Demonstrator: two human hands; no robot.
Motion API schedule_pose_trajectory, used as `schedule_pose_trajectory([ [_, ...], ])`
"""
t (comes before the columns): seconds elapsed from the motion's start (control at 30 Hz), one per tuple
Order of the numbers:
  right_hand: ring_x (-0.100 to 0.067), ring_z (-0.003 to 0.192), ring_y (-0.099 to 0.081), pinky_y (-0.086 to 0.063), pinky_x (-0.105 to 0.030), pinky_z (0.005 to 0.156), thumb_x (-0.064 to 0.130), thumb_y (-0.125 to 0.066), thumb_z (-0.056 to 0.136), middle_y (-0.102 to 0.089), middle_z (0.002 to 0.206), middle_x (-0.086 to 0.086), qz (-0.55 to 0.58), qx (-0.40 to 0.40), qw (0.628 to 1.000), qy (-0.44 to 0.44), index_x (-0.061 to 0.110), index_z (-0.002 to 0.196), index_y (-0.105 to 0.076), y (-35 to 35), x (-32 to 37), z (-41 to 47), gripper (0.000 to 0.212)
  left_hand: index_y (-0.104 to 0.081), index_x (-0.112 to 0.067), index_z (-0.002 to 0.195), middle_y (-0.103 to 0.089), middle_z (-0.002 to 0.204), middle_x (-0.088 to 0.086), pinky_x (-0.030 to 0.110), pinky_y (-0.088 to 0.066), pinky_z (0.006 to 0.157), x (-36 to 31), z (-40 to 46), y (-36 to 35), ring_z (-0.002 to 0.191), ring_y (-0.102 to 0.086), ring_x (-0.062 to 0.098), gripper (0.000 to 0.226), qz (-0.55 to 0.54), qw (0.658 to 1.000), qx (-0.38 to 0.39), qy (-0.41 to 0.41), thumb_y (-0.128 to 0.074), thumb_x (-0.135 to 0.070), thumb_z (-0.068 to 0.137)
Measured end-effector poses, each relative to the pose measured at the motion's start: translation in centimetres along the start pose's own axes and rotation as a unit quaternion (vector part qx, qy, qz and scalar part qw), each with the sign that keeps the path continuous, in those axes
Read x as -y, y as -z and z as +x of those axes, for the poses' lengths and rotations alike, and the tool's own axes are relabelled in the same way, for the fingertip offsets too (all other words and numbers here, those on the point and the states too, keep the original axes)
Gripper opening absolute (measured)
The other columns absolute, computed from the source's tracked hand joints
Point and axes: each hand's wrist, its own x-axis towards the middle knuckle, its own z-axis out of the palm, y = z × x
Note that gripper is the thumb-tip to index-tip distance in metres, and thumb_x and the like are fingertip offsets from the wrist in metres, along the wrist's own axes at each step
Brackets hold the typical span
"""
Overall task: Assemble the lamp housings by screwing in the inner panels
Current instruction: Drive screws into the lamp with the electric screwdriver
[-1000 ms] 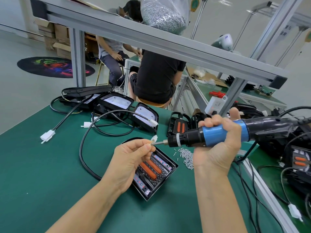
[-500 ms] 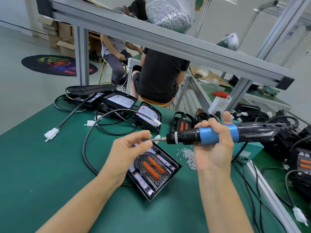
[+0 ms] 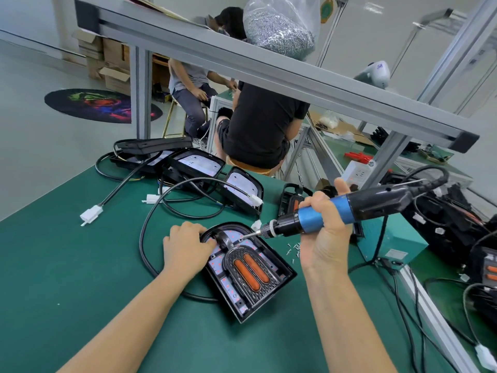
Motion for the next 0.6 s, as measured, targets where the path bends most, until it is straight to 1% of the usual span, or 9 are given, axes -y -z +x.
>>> schedule_pose_trajectory([
  [0.1,-0.016,0.067,-0.051,-0.05,-0.023,0.066,0.0,-0.063,0.068,-0.054,0.067,0.005,-0.02,0.006,1.0,-0.001,0.024,0.113,-0.055,-0.3,-0.6,0.4,0.052,-0.068,-0.026,0.11,-0.058,0.118,0.001,0.037,-0.03,0.093,0.2,0.1,-0.3,0.114,-0.043,0.027,0.026,-0.027,1.0,-0.002,0.006,-0.059,-0.037,0.088],
  [0.23,-0.017,0.072,-0.051,-0.048,-0.029,0.073,0.001,-0.064,0.068,-0.054,0.067,0.007,-0.053,0.013,0.999,0.005,0.024,0.114,-0.056,-0.3,-1.2,0.7,0.052,-0.07,-0.029,0.103,-0.064,0.111,-0.005,0.037,-0.028,0.092,0.4,0.1,-0.3,0.11,-0.049,0.023,0.02,-0.075,0.997,-0.005,0.01,-0.061,-0.037,0.087],
  [0.37,-0.017,0.072,-0.051,-0.049,-0.027,0.072,0.0,-0.064,0.068,-0.053,0.067,0.005,-0.068,0.022,0.997,0.013,0.024,0.114,-0.055,-0.4,-1.4,0.8,0.052,-0.069,-0.027,0.101,-0.066,0.107,-0.006,0.037,-0.029,0.096,0.4,0.1,-0.3,0.108,-0.052,0.021,0.018,-0.114,0.993,-0.003,0.01,-0.061,-0.034,0.087],
  [0.47,-0.016,0.07,-0.051,-0.048,-0.027,0.071,-0.001,-0.063,0.068,-0.053,0.067,0.004,-0.077,0.028,0.997,0.015,0.024,0.113,-0.055,-0.6,-1.4,1.0,0.051,-0.066,-0.022,0.099,-0.066,0.105,-0.003,0.038,-0.033,0.101,0.4,-0.1,-0.3,0.107,-0.055,0.023,0.015,-0.165,0.986,-0.007,0.016,-0.063,-0.028,0.087],
  [0.53,-0.016,0.07,-0.05,-0.046,-0.027,0.072,-0.001,-0.063,0.068,-0.053,0.067,0.004,-0.079,0.029,0.996,0.015,0.023,0.112,-0.055,-0.8,-1.2,1.0,0.051,-0.062,-0.021,0.096,-0.066,0.1,-0.001,0.041,-0.037,0.1,0.3,-0.3,-0.2,0.103,-0.057,0.025,0.01,-0.205,0.979,-0.003,0.019,-0.064,-0.023,0.087],
  [0.6,-0.016,0.07,-0.049,-0.047,-0.025,0.07,-0.001,-0.063,0.068,-0.053,0.067,0.003,-0.081,0.033,0.996,0.013,0.023,0.112,-0.055,-1.0,-1.1,1.1,0.051,-0.06,-0.021,0.093,-0.066,0.094,-0.003,0.043,-0.041,0.098,0.2,-0.5,-0.2,0.099,-0.059,0.025,0.008,-0.233,0.972,0.007,0.02,-0.064,-0.021,0.087],
])
